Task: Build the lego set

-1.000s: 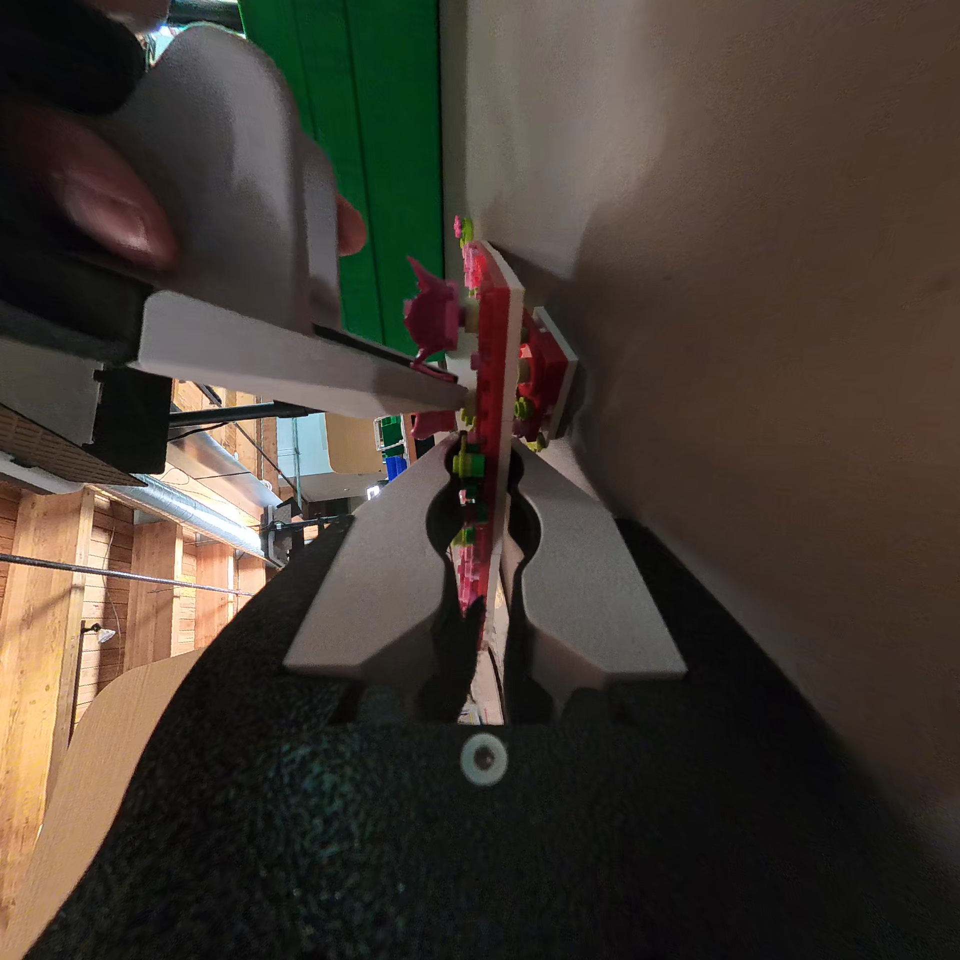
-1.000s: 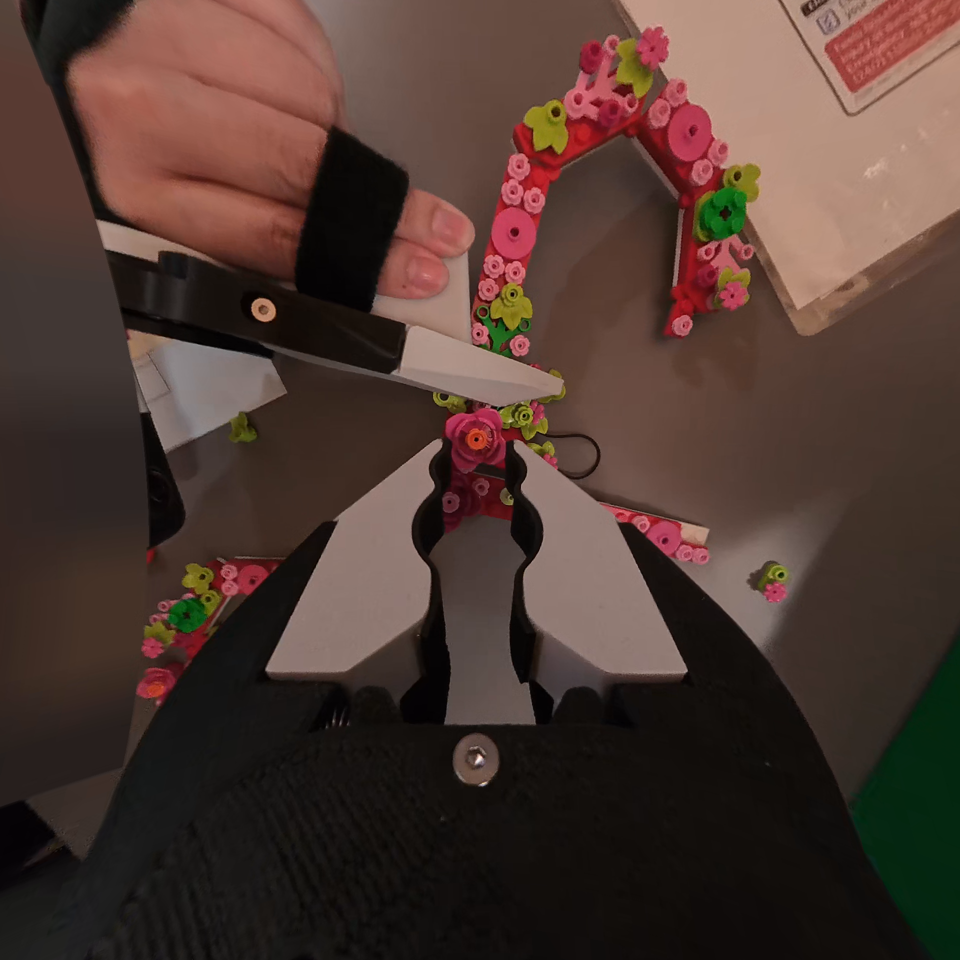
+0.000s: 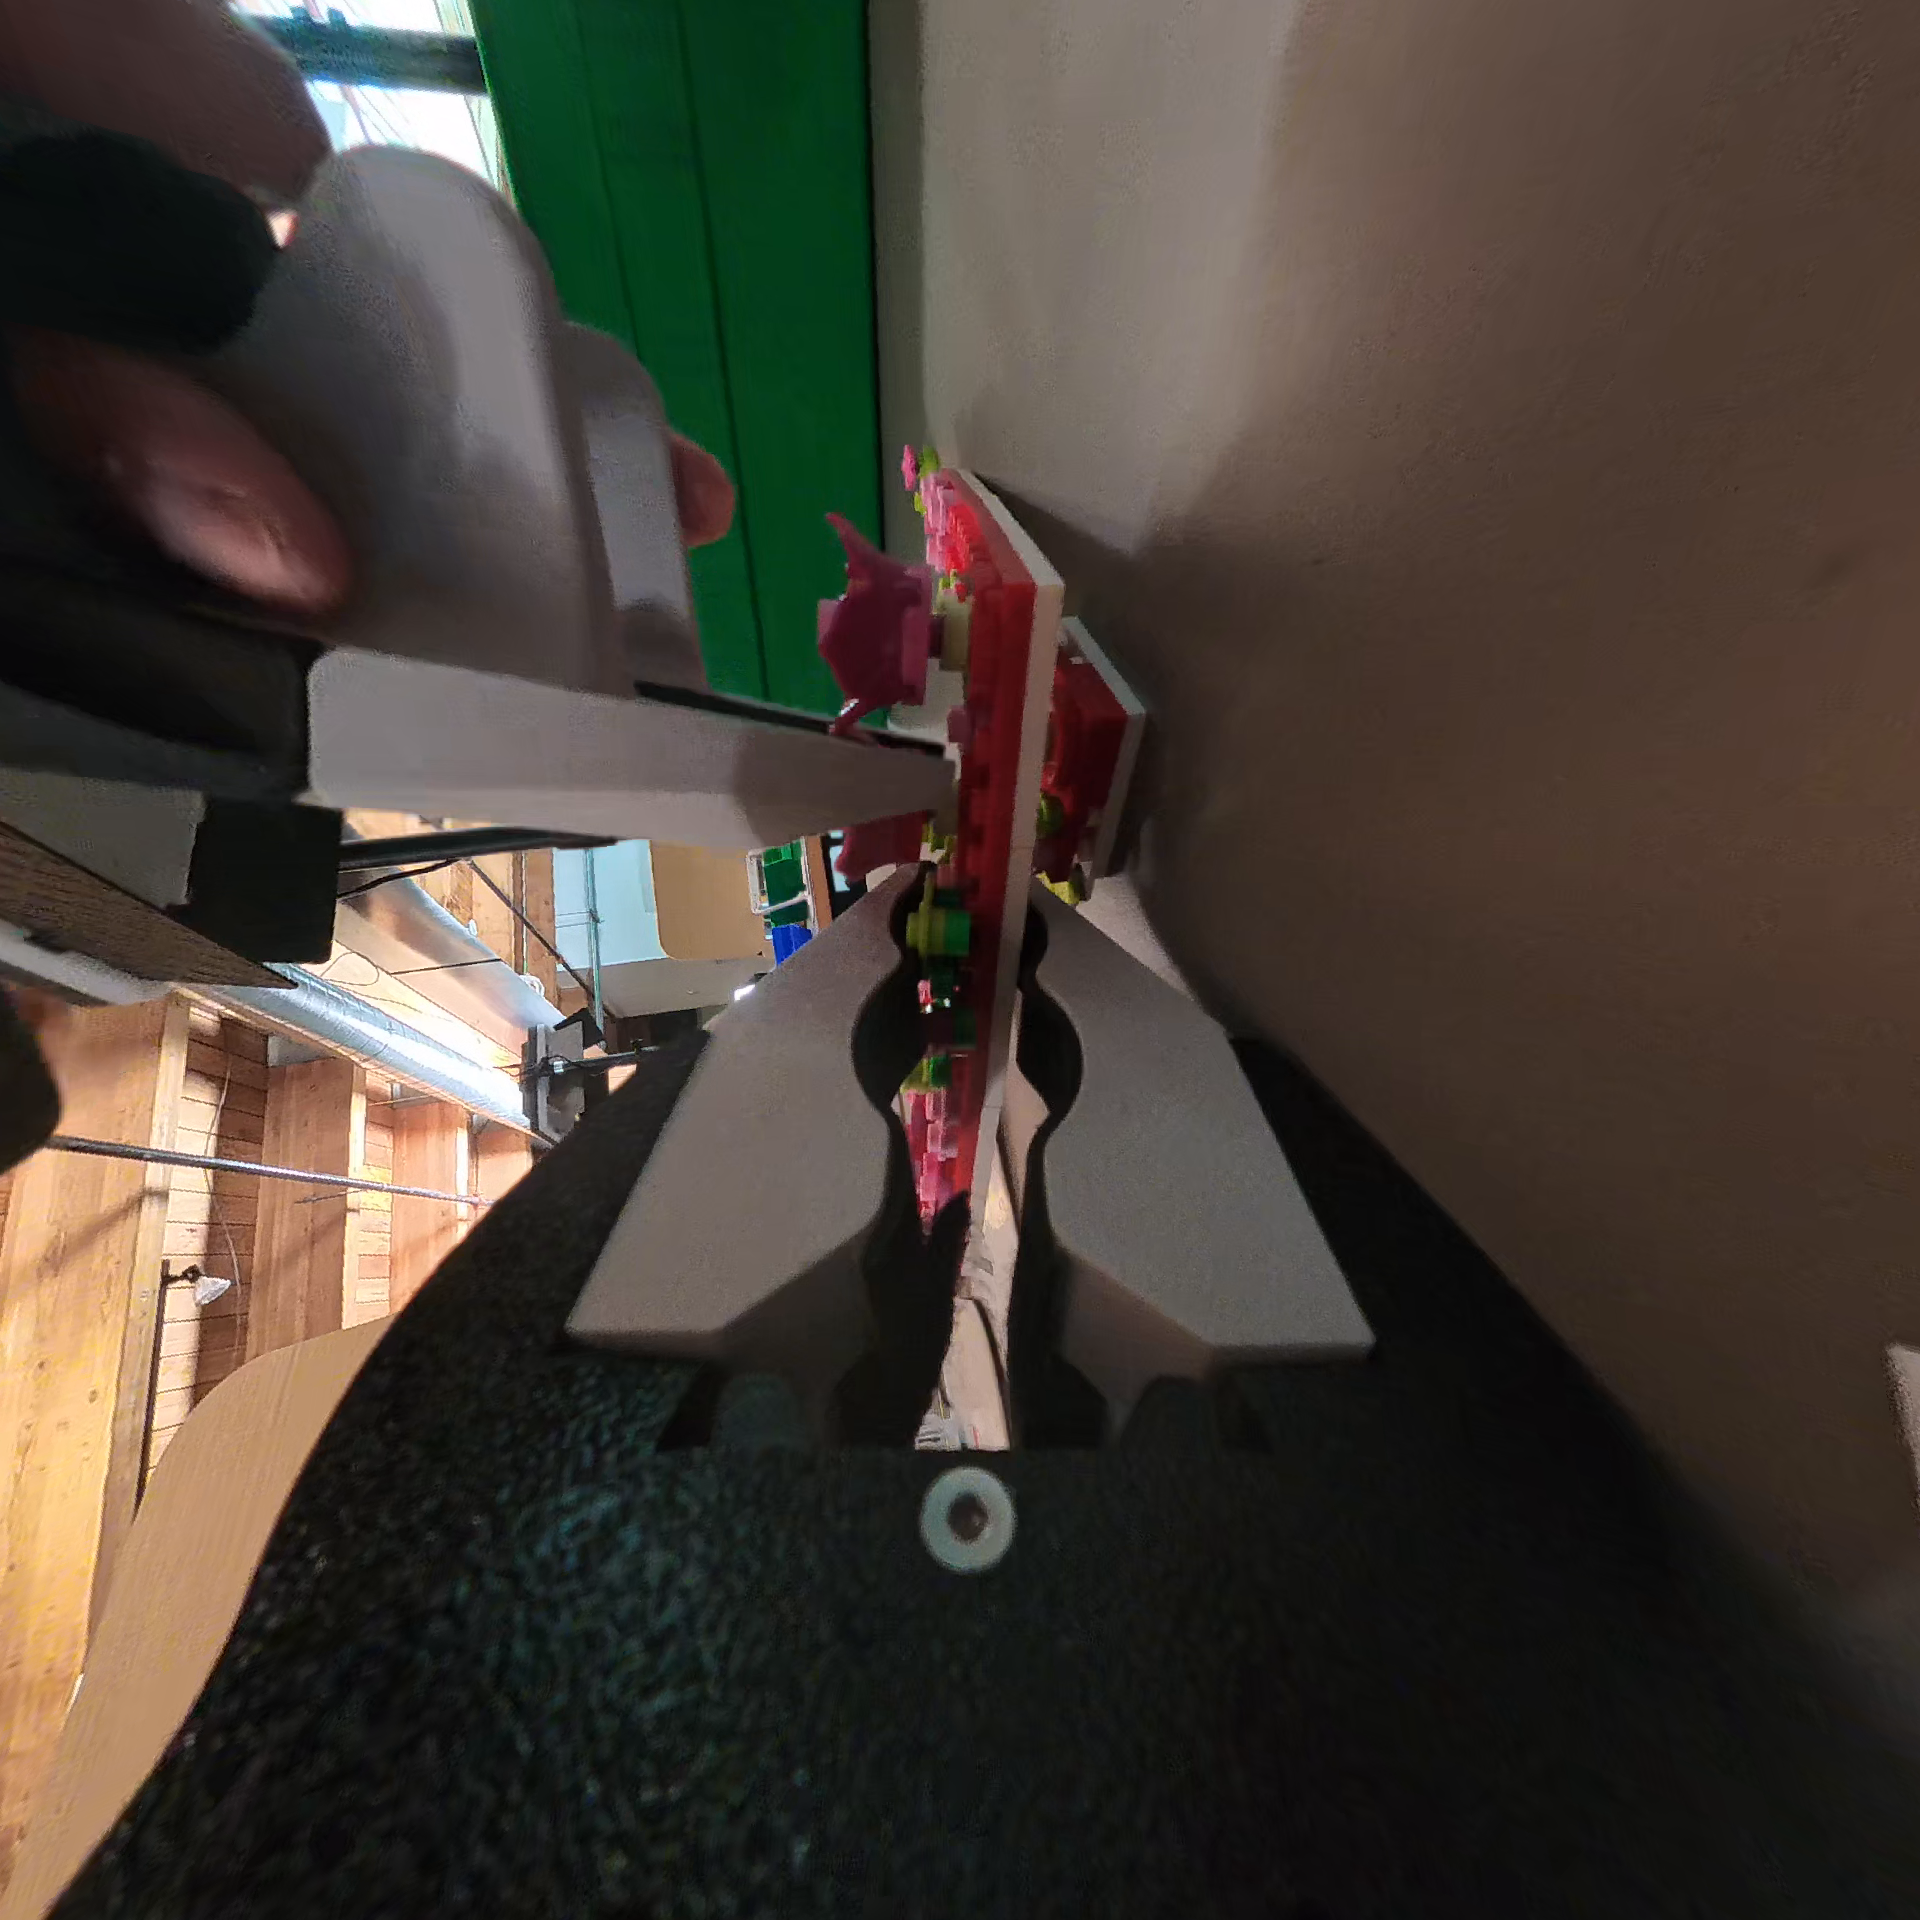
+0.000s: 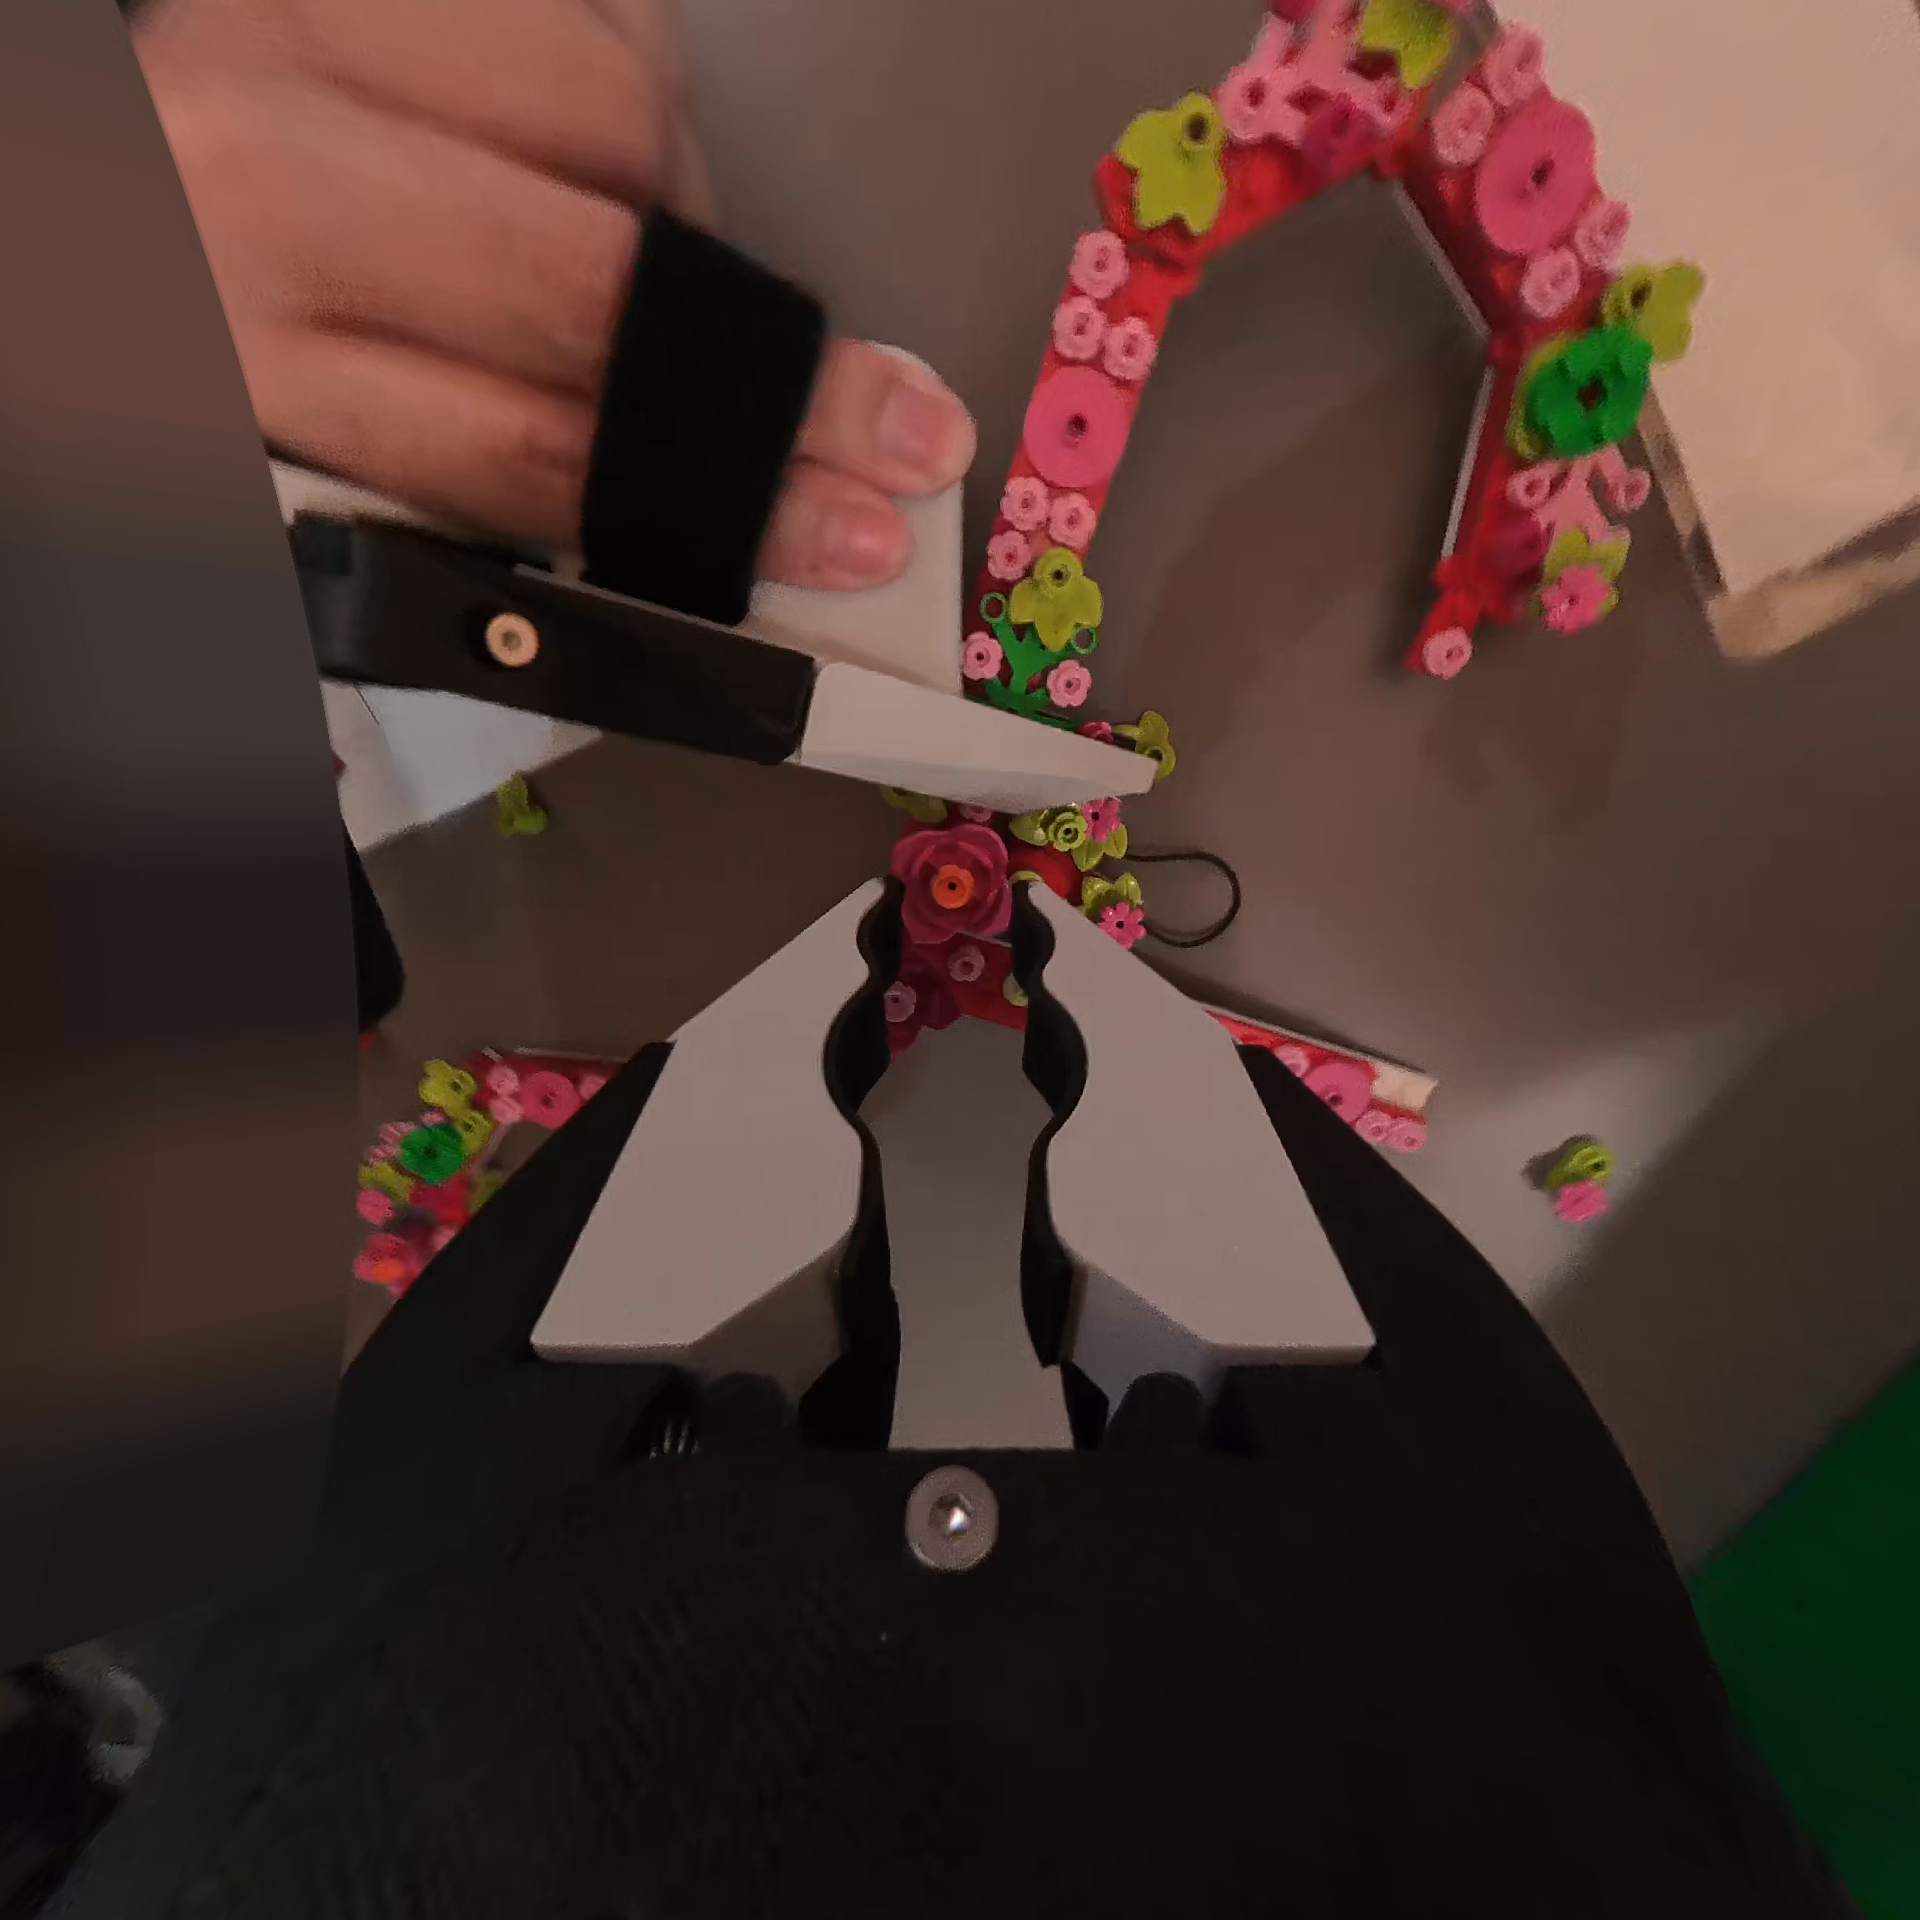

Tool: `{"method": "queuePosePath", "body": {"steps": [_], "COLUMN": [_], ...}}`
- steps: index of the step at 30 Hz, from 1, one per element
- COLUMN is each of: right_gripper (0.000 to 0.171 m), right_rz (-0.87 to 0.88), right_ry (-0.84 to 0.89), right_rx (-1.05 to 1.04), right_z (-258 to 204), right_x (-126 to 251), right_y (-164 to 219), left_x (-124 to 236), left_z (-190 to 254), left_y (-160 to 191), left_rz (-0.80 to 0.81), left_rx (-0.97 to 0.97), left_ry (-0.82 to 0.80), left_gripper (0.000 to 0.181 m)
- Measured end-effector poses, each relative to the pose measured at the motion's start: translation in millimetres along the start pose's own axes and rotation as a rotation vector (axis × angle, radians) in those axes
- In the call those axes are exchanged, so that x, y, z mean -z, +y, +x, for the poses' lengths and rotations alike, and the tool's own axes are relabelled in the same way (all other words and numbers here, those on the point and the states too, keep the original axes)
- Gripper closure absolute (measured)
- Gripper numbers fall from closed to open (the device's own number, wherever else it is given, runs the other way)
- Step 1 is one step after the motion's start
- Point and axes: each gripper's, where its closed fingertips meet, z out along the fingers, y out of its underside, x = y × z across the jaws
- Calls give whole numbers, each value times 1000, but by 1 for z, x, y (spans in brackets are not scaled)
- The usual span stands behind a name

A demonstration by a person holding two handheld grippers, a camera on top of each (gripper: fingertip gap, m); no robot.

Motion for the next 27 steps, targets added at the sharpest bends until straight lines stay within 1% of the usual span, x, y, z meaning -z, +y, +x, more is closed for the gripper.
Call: {"method": "queuePosePath", "body": {"steps": [3,5,7,9,10,12,14,19,21,23,25,27], "right_gripper": [152,152,152,152,152,152,153,152,152,152,152,152], "right_rz": [-29,-48,-67,-80,-80,-84,-92,-127,-145,-153,-146,-127], "right_ry": [19,20,12,-6,-15,-16,4,78,105,105,79,54], "right_rx": [121,127,18,-172,-217,-213,-142,195,226,131,-56,-123], "right_z": [1,1,0,-1,-1,-2,-1,0,0,-1,-2,-2], "right_x": [0,0,0,-1,-1,-1,-1,-1,-1,-2,-1,-1], "right_y": [0,0,1,0,0,1,2,3,3,3,2,1], "left_x": [0,0,0,0,0,0,0,1,0,0,0,0], "left_z": [0,0,0,1,1,1,1,0,1,1,1,1], "left_y": [0,0,0,1,1,0,0,-1,-1,0,0,0], "left_rz": [0,-1,0,-1,1,2,2,4,3,3,3,5], "left_rx": [1,3,5,10,12,4,5,0,1,4,11,11], "left_ry": [0,1,3,8,9,6,6,4,7,9,13,12], "left_gripper": [171,171,171,171,171,171,171,171,171,171,172,171]}}
